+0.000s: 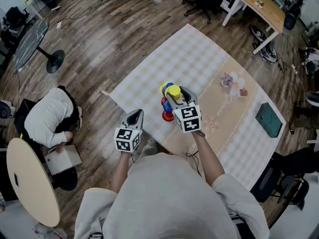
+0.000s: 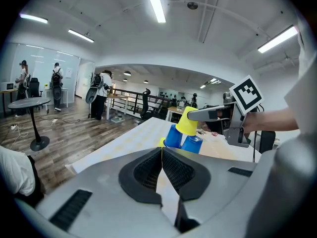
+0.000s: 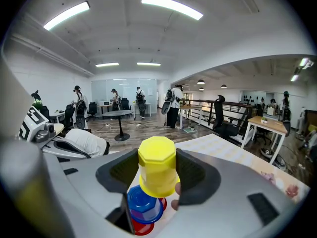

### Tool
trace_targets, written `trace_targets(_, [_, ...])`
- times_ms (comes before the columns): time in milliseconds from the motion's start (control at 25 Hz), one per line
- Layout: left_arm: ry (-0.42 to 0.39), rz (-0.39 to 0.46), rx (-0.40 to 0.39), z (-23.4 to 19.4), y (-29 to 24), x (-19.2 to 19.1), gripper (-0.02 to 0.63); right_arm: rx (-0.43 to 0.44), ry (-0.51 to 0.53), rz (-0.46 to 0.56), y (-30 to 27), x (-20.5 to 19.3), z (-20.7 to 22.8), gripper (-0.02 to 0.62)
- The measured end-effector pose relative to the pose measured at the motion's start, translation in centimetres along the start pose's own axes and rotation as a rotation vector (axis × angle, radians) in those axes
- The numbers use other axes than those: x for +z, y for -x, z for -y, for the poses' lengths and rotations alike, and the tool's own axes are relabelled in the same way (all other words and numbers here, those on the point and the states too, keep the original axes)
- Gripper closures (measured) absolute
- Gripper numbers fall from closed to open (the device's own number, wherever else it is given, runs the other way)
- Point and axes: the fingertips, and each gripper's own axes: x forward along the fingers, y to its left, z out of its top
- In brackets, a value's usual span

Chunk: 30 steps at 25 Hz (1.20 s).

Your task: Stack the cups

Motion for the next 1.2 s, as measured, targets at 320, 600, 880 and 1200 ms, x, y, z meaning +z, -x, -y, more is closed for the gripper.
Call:
trace_targets(320, [-0.001, -0.007, -0.006, 0.0, -0.2, 0.0, 0.591, -0.002, 0.005, 0.011, -0.3, 0.0, 0.0, 0.325])
trace_targets(600, [-0.011, -0.008, -0.013, 0.0, -0.2, 0.2, 0.592, 0.014, 0.006, 0.019, 0.0, 0.1, -0.4, 0.299])
trace_targets(880, [-0.024, -0.007, -0.041, 0.1, -0.9, 0.8, 0.591, 0.000, -0.002, 0.039, 0.7, 0.2, -0.6, 0.305])
trace_targets(1200, [-0.064, -0.020, -0.108, 3.5, -2.2, 0.8, 0.591, -0.092, -0.047, 0.077, 5.2, -1.4, 2.0, 0.351])
